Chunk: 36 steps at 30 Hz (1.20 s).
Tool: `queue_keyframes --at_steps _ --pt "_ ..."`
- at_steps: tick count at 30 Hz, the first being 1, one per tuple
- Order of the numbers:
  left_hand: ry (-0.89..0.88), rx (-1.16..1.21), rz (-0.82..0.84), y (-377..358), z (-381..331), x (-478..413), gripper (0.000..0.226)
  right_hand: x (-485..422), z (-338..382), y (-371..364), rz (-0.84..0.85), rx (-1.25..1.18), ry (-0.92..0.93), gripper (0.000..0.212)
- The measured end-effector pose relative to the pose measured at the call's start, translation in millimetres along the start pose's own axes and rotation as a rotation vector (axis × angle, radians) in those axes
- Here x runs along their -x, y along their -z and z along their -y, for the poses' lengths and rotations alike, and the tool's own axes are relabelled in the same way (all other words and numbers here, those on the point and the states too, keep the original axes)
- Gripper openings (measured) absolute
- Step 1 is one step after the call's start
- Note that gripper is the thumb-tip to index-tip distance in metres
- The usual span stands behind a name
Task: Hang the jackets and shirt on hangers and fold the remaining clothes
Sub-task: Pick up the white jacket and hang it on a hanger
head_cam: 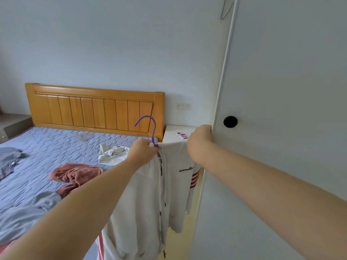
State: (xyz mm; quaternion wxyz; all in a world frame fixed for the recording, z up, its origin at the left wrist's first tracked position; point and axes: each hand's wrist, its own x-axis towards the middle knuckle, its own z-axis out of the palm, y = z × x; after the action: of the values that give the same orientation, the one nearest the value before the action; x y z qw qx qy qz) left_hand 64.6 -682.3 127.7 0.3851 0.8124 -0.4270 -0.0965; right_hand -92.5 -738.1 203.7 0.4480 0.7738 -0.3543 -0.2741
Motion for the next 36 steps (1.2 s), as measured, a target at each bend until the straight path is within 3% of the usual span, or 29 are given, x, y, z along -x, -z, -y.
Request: queue_keyframes --at_steps 2,5,8,13,20,23,27,29,31,36 --pt "-0.025 0.001 0.021 14.4 12.5 16.7 0.023 16.6 22.8 8.4 0.069 -0.14 -0.039 0.025" --pt "-0.04 0.029 0.053 38.0 35.5 43.1 0.021 33.7 43.0 25.0 0.034 -0.31 -0.163 0.038" --pt "-0.025 0.071 0.057 69.4 59.2 66.8 0.016 36.8 52.4 44.3 -0.113 -0.619 -0.27 0.043" --pt "-0.066 0.087 0.081 114.6 90.9 88.6 0.014 33.0 68.1 61.1 -0.332 -0.841 -0.173 0.027" --pt "-0.129 0.025 0.132 123.8 101.3 60.8 0.023 8.1 78.3 36.5 -0.214 -0.944 -0.463 0.018" --pt "-0.141 0.011 0.157 117.5 98.2 37.5 0.021 -18.4 82.8 53.4 -0.249 -1.351 -0.465 0.016" --pt "-0.149 0.022 0.162 105.5 96.8 -5.4 0.024 -67.6 90.3 87.0 -0.136 -2.012 -0.209 0.024" --pt "-0.154 0.027 0.15 97.6 92.5 -34.1 0.025 -100.7 90.6 94.3 -0.137 -2.044 -0.195 0.026" --pt "-0.162 0.027 0.142 86.6 84.1 -64.0 0.026 -131.2 88.5 91.0 -0.21 -1.923 -0.223 0.031" --pt "-0.197 0.037 0.123 49.4 53.4 -135.3 0.031 -191.7 76.3 54.5 -0.408 -1.678 -0.446 0.039"
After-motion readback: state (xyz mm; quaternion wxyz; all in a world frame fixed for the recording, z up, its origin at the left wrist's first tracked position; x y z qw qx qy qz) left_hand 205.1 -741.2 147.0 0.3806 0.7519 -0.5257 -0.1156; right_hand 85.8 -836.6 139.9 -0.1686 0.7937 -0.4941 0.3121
